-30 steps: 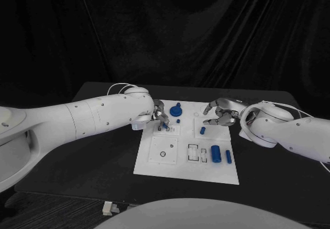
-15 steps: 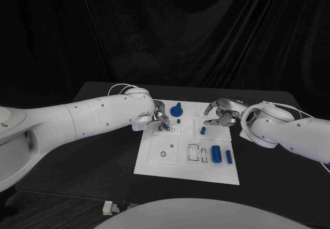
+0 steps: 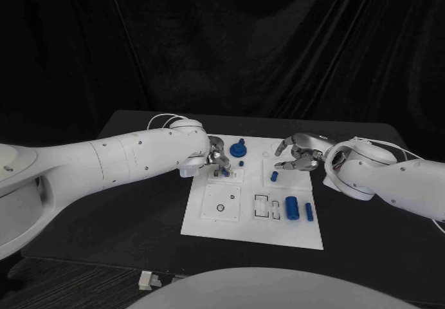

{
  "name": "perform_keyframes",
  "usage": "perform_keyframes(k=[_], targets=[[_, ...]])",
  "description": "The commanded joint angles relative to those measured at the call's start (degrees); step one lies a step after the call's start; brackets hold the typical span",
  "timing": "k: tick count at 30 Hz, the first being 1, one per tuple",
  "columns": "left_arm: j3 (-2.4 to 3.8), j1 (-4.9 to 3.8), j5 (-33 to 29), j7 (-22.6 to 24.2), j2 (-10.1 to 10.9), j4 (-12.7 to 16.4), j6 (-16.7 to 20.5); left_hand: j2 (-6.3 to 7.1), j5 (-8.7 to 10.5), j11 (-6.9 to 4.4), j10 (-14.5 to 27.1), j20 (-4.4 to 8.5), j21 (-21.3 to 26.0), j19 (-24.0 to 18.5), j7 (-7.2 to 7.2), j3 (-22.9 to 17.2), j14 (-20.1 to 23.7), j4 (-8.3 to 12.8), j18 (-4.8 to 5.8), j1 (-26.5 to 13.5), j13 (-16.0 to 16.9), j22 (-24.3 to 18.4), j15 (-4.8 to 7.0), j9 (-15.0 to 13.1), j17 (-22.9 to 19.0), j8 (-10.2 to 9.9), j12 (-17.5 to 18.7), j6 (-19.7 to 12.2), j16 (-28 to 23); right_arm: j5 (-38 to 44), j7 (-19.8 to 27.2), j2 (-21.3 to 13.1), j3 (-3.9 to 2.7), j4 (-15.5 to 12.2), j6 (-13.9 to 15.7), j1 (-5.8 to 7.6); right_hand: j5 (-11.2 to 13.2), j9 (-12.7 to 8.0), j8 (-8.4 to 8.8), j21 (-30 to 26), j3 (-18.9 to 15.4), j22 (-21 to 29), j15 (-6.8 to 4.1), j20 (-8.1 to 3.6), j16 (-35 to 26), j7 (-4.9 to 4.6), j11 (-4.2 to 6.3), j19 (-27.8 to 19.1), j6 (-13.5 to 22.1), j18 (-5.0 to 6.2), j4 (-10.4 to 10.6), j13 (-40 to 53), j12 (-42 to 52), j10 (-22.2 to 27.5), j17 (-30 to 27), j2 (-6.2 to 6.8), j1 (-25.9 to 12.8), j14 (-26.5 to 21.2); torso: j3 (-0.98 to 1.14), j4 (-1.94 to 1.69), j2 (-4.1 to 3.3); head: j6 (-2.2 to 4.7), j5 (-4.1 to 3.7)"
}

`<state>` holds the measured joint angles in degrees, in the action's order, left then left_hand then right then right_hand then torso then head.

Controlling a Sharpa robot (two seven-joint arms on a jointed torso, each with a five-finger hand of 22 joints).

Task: Assemble the parts on the task board

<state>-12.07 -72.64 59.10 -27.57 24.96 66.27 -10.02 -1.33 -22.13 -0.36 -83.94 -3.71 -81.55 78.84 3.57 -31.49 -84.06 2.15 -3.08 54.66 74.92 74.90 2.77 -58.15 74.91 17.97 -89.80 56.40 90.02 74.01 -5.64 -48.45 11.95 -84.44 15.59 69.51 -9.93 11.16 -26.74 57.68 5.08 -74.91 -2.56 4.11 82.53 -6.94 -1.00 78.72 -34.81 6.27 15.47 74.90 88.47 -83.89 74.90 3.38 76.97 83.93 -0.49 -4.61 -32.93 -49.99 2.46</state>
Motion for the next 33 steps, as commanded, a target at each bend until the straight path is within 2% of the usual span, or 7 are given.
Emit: perform_keyframes(k=[1,22,23,24,26,30,33], targets=[[-0.08,0.44,-0.02,0.98,-0.25,0.04,-1.01,-0.59,-0.30,-0.29,-6.06,0.18,0.27,-0.20,-0.47,-2.83,-5.94,2.54,-0.32,-0.16,15.08,6.74,0.25,0.05,15.09,-0.20,-0.20,0.06,-0.02,0.05,-0.54,-0.05,-0.03,-0.02,-0.42,-0.14,-0.38,0.03,-0.23,-0.27,-0.08,-7.06,0.41,-0.01,-0.38,0.15,-0.43,-0.40,-0.37,-0.20,-0.32,12.35,-0.35,-3.11,7.98,-0.55,0.04,2.74,0.00,-0.02,-0.02,-0.01,0.12],[-0.08,1.23,-0.02,1.31,-0.44,-0.47,-1.44,-0.72,0.07,-0.31,-6.06,0.23,0.52,-0.35,-0.50,-2.80,-5.94,2.46,-0.37,-0.34,15.08,6.60,0.33,-0.10,15.09,-0.37,-0.20,0.07,-0.02,0.05,-0.68,-0.08,-0.03,-0.01,-0.61,-0.16,-0.38,0.03,-0.23,-0.27,-0.08,-7.06,0.41,-0.01,-0.38,0.15,-0.43,-0.40,-0.37,-0.20,-0.32,12.35,-0.35,-3.11,7.98,-0.55,0.04,2.74,0.01,0.03,0.01,-0.01,0.43],[-0.08,1.29,-0.02,1.42,-0.45,-0.52,-1.40,-0.76,0.75,-0.35,-6.06,0.24,0.59,-0.36,-0.50,-2.66,-5.94,2.34,-0.38,-0.50,15.08,6.58,0.32,-0.15,15.09,-0.46,-0.20,0.07,-0.02,0.05,-0.67,-0.07,-0.03,0.00,-0.61,-0.17,-0.38,0.03,-0.23,-0.27,-0.08,-7.06,0.41,-0.01,-0.38,0.15,-0.43,-0.40,-0.37,-0.20,-0.32,12.35,-0.35,-3.11,7.98,-0.55,0.04,2.74,0.01,0.03,0.01,-0.01,0.40],[-0.08,1.32,-0.02,1.48,-0.46,-0.56,-1.38,-0.89,2.81,-0.36,-6.06,0.22,0.70,-0.37,-0.60,-2.29,-5.94,1.98,-0.37,-0.80,15.08,6.56,0.38,-0.21,15.09,-0.66,-0.20,0.06,-0.02,0.05,-0.67,-0.06,-0.03,0.01,-0.61,-0.17,-0.38,0.03,-0.23,-0.27,-0.08,-7.06,0.41,-0.01,-0.38,0.15,-0.43,-0.40,-0.37,-0.20,-0.32,12.35,-0.35,-3.11,7.98,-0.55,0.04,2.74,0.01,0.04,0.01,-0.01,0.39],[-0.08,1.42,-0.02,1.62,-0.49,-0.68,-1.32,-1.04,8.52,-0.25,-6.06,0.19,1.10,-0.49,-0.49,0.15,-5.83,-0.45,-0.41,-2.49,15.08,6.44,0.25,-0.04,14.94,-1.56,-0.20,0.00,-0.06,0.05,-0.66,-0.04,-0.03,0.03,-0.60,-0.19,-0.38,0.03,-0.23,-0.27,-0.08,-7.06,0.41,-0.01,-0.38,0.15,-0.43,-0.40,-0.37,-0.20,-0.32,12.35,-0.35,-3.11,7.98,-0.55,0.04,2.74,0.00,0.05,0.01,-0.01,0.31],[-0.08,1.55,-0.02,1.76,-0.59,-1.01,-1.49,-0.67,12.28,0.17,-6.06,-0.09,1.70,-0.65,0.04,5.35,-5.65,-4.53,-0.47,-4.06,15.08,6.38,-0.13,0.75,14.67,-3.71,-0.20,-0.34,-0.14,0.05,-0.62,-0.03,-0.03,0.04,-0.58,-0.22,-0.38,0.03,-0.23,-0.27,-0.08,-7.06,0.41,-0.01,-0.38,0.15,-0.43,-0.40,-0.37,-0.20,-0.32,12.35,-0.35,-3.11,7.98,-0.55,0.04,2.74,-0.01,0.07,0.04,-0.01,0.20],[-0.08,1.61,-0.02,1.70,-0.63,-1.26,-1.78,-0.29,13.88,0.52,-6.06,-0.32,1.90,-0.65,0.42,8.51,-5.63,-7.09,-0.48,-5.29,15.08,6.46,-0.42,1.06,14.65,-4.71,-0.20,-0.48,-0.15,0.05,-0.62,-0.04,-0.03,0.06,-0.61,-0.23,-0.40,-0.01,-0.32,-0.40,-0.13,-7.03,0.43,0.01,-0.42,0.14,-0.45,-0.46,-0.37,-0.18,-0.34,12.28,-0.40,-3.03,7.95,-0.60,0.00,2.71,-0.02,0.04,0.05,-0.01,0.12]])
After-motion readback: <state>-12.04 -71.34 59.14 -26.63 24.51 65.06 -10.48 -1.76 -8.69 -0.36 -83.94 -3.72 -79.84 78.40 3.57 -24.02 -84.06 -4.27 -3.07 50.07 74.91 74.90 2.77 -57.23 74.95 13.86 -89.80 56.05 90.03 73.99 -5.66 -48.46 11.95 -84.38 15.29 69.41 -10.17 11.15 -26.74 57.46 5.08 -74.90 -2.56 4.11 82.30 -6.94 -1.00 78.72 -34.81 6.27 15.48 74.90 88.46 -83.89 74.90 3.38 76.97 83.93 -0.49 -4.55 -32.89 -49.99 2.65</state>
